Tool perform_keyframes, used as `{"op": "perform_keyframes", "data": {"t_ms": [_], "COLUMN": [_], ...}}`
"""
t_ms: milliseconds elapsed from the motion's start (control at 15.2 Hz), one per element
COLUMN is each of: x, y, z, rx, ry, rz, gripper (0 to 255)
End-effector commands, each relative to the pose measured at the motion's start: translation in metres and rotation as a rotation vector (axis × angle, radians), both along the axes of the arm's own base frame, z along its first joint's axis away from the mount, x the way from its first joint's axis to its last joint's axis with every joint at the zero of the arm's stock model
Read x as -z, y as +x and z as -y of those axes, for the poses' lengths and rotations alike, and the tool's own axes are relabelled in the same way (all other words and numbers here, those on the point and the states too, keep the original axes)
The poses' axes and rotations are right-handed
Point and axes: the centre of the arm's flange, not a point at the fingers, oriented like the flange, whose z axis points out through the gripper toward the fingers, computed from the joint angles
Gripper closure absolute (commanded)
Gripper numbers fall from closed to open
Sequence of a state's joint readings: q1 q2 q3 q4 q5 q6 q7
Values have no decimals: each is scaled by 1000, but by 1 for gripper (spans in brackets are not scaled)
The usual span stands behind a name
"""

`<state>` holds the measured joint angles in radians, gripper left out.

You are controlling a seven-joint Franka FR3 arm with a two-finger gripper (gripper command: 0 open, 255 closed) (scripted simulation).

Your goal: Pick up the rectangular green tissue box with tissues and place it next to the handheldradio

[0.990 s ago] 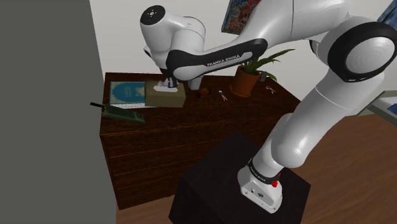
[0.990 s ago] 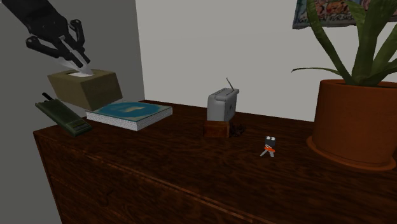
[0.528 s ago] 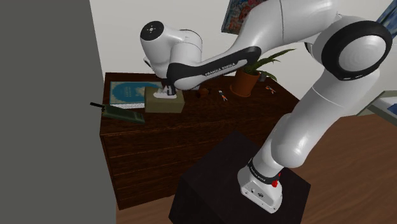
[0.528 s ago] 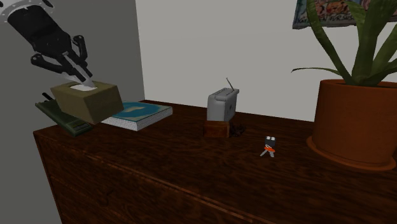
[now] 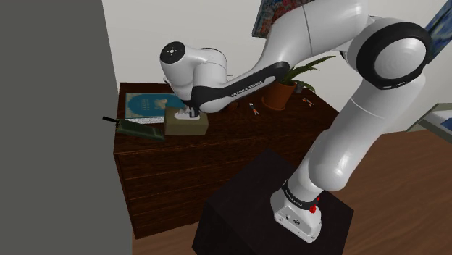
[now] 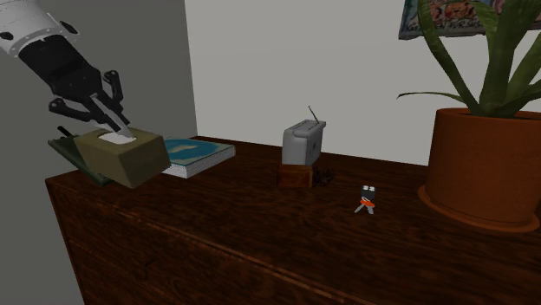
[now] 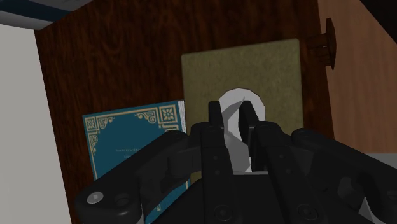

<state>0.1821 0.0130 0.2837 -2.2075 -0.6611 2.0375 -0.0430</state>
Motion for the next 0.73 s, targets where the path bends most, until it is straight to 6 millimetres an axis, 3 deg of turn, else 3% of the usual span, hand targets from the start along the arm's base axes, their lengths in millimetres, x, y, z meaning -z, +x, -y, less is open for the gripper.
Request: {"op": "perform_keyframes", "data": {"t_ms": [0, 396, 660], "x": [11, 43, 45], "y": [1, 1, 1], "z": [0, 0, 0], "rx": [0, 0, 0], "ry": [0, 0, 0], "rz": [0, 0, 0], "gripper": [255, 255, 255]}}
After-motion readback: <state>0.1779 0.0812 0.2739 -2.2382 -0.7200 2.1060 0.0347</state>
